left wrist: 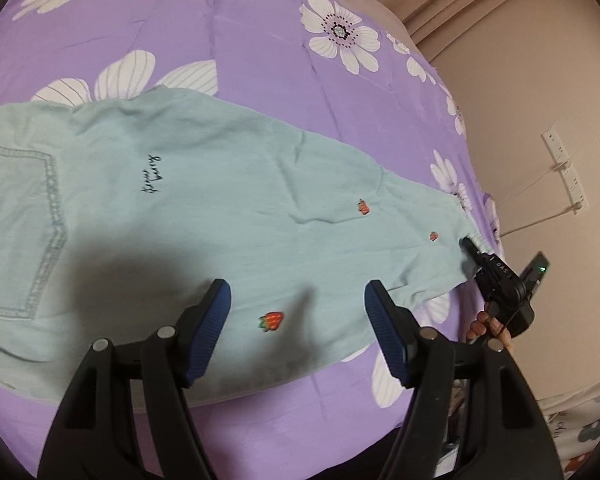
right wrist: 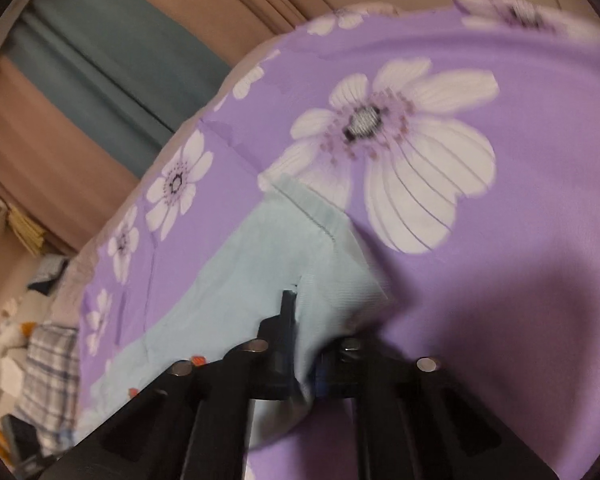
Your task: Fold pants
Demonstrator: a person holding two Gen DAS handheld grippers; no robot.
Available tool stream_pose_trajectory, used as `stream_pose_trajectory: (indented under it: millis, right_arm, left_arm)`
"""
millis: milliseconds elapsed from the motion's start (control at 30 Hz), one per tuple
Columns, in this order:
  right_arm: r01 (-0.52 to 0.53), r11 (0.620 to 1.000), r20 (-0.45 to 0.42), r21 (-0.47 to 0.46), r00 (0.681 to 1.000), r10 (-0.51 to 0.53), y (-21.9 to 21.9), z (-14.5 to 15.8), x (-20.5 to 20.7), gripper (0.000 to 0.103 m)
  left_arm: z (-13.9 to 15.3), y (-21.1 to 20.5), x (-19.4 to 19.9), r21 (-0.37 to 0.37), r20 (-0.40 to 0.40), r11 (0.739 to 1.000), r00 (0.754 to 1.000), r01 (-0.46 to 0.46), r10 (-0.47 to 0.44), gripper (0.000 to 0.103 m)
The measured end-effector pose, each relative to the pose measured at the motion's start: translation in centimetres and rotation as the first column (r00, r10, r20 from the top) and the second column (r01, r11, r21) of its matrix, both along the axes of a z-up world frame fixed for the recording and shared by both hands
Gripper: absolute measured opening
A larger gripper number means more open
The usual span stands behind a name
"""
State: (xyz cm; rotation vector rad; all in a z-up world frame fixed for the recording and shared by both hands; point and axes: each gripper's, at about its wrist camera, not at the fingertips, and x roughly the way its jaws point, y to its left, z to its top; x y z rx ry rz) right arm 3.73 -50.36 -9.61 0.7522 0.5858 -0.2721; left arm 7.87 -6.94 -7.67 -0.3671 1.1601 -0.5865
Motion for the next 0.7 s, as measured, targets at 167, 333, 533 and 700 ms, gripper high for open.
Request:
stream_pose_trajectory:
  millis: [167, 333, 533, 700]
  right_arm:
    - [-0.196, 0.904, 0.027, -0.379, 0.974, 0.223, 8.5, 6.6, 2.6, 0.009]
    - [-0.387, 0.716, -0.046, -0.580, 0.894, 0.446, 18.6, 7.7, 4.2, 0.009]
    - [-0.531, 0.523, -0.178, -0.666, 0.795, 0.580, 27.6, 3.6, 4.4, 0.009]
    - [-0.561, 0.404, -0.212, -0.722, 0.735, 0.644, 31.1, 2.8, 2.7, 0.009]
  left_arm:
    - [-0.3, -0.6, 1.1, -0.202, -0.100, 0.979, 0.995, -0.013, -0.008, 0.071]
    - [0.1, -1.5, 1.6, -0.325, -0.110, 0.945, 0.994, -0.031, -0.005, 0.085]
    - [-2.9, -2.6, 2.7, -0.431, -0.244, 0.897, 0.970, -0.100, -0.010, 0.088]
    - [-3.2, -2.4, 3.1, -0.403, -0.243, 0.910, 0.970, -0.098, -0.003, 0.042]
